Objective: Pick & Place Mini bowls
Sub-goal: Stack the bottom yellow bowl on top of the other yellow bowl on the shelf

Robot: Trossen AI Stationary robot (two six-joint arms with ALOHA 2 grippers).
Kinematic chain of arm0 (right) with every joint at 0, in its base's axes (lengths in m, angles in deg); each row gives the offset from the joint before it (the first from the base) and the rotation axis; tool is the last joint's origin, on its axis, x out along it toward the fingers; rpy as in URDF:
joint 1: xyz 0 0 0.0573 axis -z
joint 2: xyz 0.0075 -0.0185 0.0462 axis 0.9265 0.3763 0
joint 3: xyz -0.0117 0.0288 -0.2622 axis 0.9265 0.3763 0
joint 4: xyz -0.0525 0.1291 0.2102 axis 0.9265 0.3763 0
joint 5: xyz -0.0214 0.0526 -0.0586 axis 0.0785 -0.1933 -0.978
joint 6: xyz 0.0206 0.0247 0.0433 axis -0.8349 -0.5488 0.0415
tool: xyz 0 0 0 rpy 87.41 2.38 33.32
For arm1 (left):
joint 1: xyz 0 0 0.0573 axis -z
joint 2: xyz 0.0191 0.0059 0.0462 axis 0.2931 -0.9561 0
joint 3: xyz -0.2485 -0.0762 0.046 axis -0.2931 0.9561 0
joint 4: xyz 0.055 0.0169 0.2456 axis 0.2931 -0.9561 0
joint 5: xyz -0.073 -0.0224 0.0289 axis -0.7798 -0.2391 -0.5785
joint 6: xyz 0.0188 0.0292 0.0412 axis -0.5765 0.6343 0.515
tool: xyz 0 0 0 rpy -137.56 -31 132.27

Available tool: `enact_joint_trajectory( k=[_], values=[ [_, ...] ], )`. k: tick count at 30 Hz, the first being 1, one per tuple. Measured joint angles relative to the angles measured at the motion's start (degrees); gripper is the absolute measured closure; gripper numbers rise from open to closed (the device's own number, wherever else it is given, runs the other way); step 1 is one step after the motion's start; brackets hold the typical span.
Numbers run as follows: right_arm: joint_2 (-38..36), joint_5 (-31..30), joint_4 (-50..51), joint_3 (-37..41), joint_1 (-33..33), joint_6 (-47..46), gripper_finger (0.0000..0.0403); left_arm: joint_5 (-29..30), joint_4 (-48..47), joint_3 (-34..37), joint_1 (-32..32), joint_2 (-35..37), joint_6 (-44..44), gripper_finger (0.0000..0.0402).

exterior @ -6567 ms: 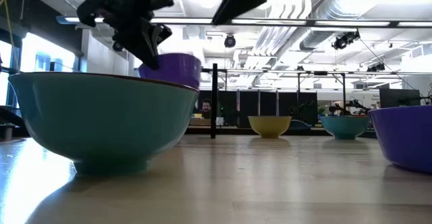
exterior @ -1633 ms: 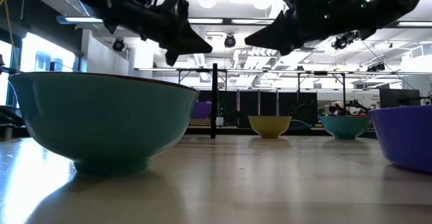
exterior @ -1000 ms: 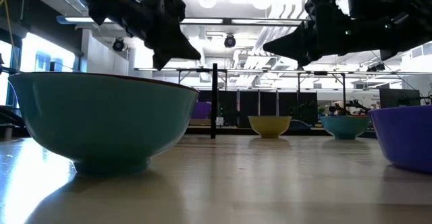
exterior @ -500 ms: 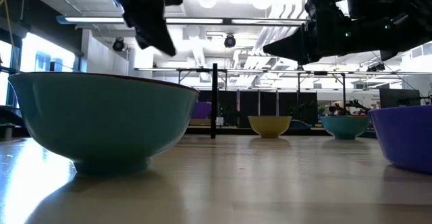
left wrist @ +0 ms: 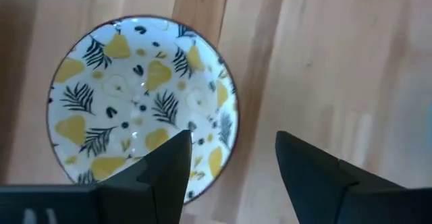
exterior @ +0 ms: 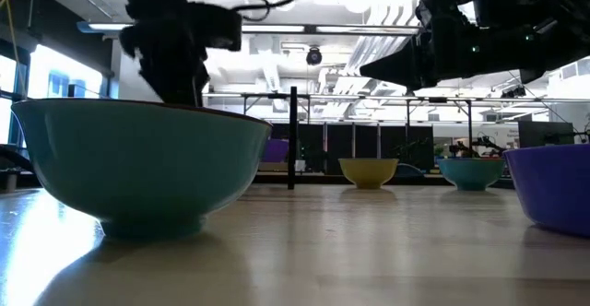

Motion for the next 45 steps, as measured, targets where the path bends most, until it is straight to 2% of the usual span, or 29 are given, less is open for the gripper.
enact_joint_trajectory(
  k=[6, 9, 12, 18, 20, 26, 37, 41, 45],
  values=[
    [0.0, 0.0, 0.14, 0.0, -0.01, 0.0, 0.0403, 2.87, 1.01, -0.1, -0.16, -4.73, 1.84, 0.0191],
    [0.0, -0.09, 0.15, -0.02, 0.0, 0.17, 0.0403, 3.1, 0.11, 0.11, -0.16, -6.34, 1.73, 0.0205],
    [0.0, -0.11, 0.15, -0.02, 0.0, 0.54, 0.0403, 3.17, 0.25, 0.04, -0.16, -6.63, 1.71, 0.0243],
    [0.0, -0.15, 0.15, -0.04, 0.01, 0.66, 0.0403, 5.12, 0.02, 0.04, -0.16, -6.65, 1.85, 0.0363],
    [0.0, -0.17, 0.15, -0.04, 0.02, 0.66, 0.0403, 5.82, -1.56, -0.21, -0.52, -5.94, 1.43, 0.0389],
    [0.0, -0.2, 0.38, -0.04, 0.01, 1.04, 0.0403, 5.54, -6.82, -0.04, -0.93, -2.19, -4.3, 0.039],
    [0.0, -0.2, 0.83, -0.04, 0.02, 1.07, 0.0403, 5.68, -19.49, -0.07, -3.52, 11.83, -11.67, 0.0396],
    [0.0, -0.15, 0.78, -0.04, 0.0, 1.07, 0.0403, 5.63, -21.9, -0.07, -6.71, 16.16, -11.98, 0.0396],
    [0.0, -0.08, 0.74, -0.04, 0.01, 1.07, 0.0403, 5.57, -22.59, -0.32, -12.77, 19.15, -9.19, 0.0397]
  ],
)
